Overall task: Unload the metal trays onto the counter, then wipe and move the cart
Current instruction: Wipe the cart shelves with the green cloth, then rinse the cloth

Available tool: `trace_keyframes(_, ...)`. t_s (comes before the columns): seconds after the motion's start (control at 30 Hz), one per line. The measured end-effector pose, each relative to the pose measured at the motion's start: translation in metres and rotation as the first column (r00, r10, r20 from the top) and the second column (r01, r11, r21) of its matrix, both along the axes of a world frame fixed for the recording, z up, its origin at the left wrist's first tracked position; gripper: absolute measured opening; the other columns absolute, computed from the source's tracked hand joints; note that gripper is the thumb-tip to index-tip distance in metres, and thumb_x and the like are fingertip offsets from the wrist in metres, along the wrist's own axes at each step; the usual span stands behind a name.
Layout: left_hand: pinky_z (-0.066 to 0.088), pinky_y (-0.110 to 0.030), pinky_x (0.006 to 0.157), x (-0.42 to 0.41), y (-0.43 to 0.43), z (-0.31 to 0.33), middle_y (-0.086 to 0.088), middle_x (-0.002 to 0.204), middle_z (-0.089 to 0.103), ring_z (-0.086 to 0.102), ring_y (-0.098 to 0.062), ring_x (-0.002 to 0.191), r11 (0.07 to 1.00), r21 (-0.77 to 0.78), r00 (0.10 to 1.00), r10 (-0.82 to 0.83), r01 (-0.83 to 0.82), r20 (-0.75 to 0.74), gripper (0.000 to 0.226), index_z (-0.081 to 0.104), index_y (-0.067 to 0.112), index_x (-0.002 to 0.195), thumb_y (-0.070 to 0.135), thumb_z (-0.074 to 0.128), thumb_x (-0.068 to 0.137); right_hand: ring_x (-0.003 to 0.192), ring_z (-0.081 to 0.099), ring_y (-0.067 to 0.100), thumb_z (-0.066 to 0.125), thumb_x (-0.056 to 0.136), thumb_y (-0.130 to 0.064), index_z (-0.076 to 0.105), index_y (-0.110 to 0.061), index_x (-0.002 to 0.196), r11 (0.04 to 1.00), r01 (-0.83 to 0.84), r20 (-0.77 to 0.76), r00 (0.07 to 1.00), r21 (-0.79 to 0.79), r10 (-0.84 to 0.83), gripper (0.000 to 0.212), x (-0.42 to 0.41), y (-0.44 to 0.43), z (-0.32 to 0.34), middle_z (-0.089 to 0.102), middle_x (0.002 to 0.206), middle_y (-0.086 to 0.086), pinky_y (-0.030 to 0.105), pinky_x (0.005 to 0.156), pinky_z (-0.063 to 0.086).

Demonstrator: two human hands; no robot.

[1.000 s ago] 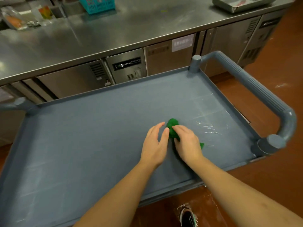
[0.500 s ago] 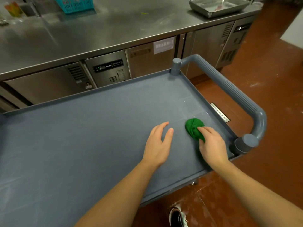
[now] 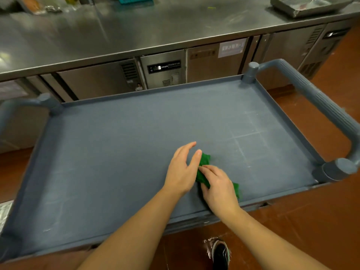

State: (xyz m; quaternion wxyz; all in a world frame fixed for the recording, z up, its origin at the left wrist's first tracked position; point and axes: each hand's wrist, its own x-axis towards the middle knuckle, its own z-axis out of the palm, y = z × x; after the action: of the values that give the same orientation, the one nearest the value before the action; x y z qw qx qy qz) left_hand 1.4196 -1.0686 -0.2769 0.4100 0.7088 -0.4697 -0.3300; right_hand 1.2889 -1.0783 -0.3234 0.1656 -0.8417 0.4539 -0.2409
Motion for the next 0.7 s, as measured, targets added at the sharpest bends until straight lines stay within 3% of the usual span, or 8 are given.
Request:
trace_keyframes(0.2,0.026,-0.013,0.1,0.054,0.059,0.005,0.016,0.134,0.045,0.036,0.008,0.121,0.995,0.016,0.995,0.095,-0.095,0.034,0.038,0.049,0.026,0.136,0.036,0.046,0.099,0.082,0.066,0.029,0.079,0.059,0.002,0.069,-0.01,0.106,0.981,-0.187,0.069,0.981,0.053,0.183,0.049,0.075,0.044,0.006,0.069,0.101,0.006,0.034,0.068,0.055)
trace_keyframes(0.33,0.029,-0.016,0.102,0.086,0.095,-0.001,0.016,0.129,0.048,0.04,0.004,0.12,0.983,-0.011,0.976,0.183,-0.183,0.121,0.036,0.052,0.025,0.133,0.033,0.047,0.099,0.105,0.064,0.026,0.072,0.073,0.002,0.068,-0.007,0.114,0.965,-0.212,0.197,0.964,0.154,0.18,0.042,0.099,0.05,0.008,0.068,0.113,0.007,0.031,0.093,0.049)
trace_keyframes(0.4,0.033,-0.02,0.103,0.094,0.109,-0.007,0.01,0.127,0.053,0.045,-0.003,0.12,0.983,-0.01,0.957,0.179,-0.181,0.227,0.036,0.052,0.024,0.132,0.033,0.051,0.097,0.106,0.063,0.024,0.072,0.075,0.003,0.068,-0.006,0.113,0.972,-0.156,0.241,0.964,0.173,0.112,0.04,0.098,0.045,0.013,0.068,0.114,0.007,0.027,0.097,0.045)
trace_keyframes(0.47,0.041,-0.028,0.095,0.096,0.118,-0.011,0.008,0.109,0.053,0.05,-0.011,0.107,0.988,0.005,0.924,0.145,-0.157,0.355,0.035,0.054,0.024,0.121,0.041,0.059,0.091,0.102,0.064,0.023,0.073,0.073,0.005,0.069,-0.005,0.111,0.977,-0.111,0.258,0.964,0.183,0.061,0.039,0.093,0.038,0.022,0.069,0.11,0.008,0.013,0.095,0.038)
trace_keyframes(0.57,0.04,-0.032,0.084,0.09,0.122,-0.009,0.011,0.096,0.046,0.045,-0.015,0.093,0.993,0.116,0.863,-0.075,0.019,0.499,0.057,0.045,0.026,0.099,0.072,0.058,0.068,0.1,0.061,0.017,0.073,0.075,0.004,0.069,-0.005,0.111,0.979,-0.058,0.269,0.963,0.193,0.004,0.037,0.083,0.026,0.029,0.068,0.109,0.007,-0.005,0.088,0.026)
trace_keyframes(0.7,0.031,-0.03,0.079,0.078,0.118,-0.004,0.008,0.098,0.042,0.033,-0.013,0.088,0.881,0.335,0.618,-0.474,0.335,0.628,0.075,0.046,0.024,0.104,0.077,0.069,0.055,0.1,0.055,0.007,0.071,0.079,0.001,0.067,-0.007,0.115,0.976,-0.063,0.265,0.964,0.209,0.005,0.037,0.074,0.015,0.029,0.066,0.112,0.003,0.0,0.088,0.029)
